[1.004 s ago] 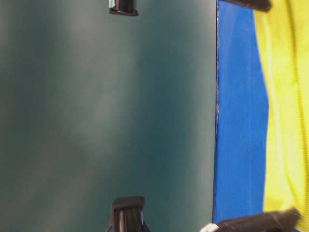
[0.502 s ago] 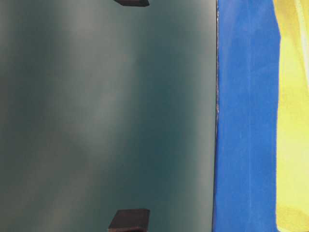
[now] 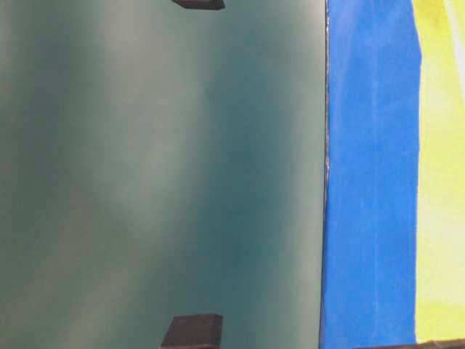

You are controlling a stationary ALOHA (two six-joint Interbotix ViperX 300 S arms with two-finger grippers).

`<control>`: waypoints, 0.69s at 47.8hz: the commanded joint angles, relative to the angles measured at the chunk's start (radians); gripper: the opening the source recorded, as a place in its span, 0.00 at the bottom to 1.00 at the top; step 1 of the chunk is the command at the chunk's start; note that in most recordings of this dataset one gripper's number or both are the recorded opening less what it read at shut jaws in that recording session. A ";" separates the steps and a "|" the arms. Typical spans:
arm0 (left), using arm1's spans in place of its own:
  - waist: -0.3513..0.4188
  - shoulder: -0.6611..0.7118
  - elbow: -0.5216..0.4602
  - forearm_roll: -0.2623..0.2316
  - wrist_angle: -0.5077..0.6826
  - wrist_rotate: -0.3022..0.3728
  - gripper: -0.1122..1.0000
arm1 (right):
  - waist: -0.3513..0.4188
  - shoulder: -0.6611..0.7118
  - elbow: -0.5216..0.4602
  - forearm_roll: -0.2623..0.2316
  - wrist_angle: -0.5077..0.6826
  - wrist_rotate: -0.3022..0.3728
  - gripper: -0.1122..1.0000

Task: Fold the yellow towel.
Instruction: 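Lift the top corners and fold them down toward the bottom edge, then release the corners and regrasp the folded towel's side ends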

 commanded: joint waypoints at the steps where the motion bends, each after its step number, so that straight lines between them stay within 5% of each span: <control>1: -0.009 -0.017 -0.006 -0.002 -0.005 0.003 0.62 | 0.021 -0.009 -0.020 0.003 -0.002 0.000 0.65; 7: -0.011 -0.028 -0.002 -0.002 0.006 -0.003 0.85 | 0.041 -0.032 -0.025 0.003 0.015 0.000 0.68; 22: -0.002 -0.132 0.002 0.000 0.049 0.031 0.79 | 0.038 -0.190 -0.025 -0.043 0.091 -0.014 0.67; 33: 0.117 -0.147 0.002 0.000 0.038 0.123 0.78 | -0.130 -0.233 -0.002 -0.101 0.087 -0.009 0.67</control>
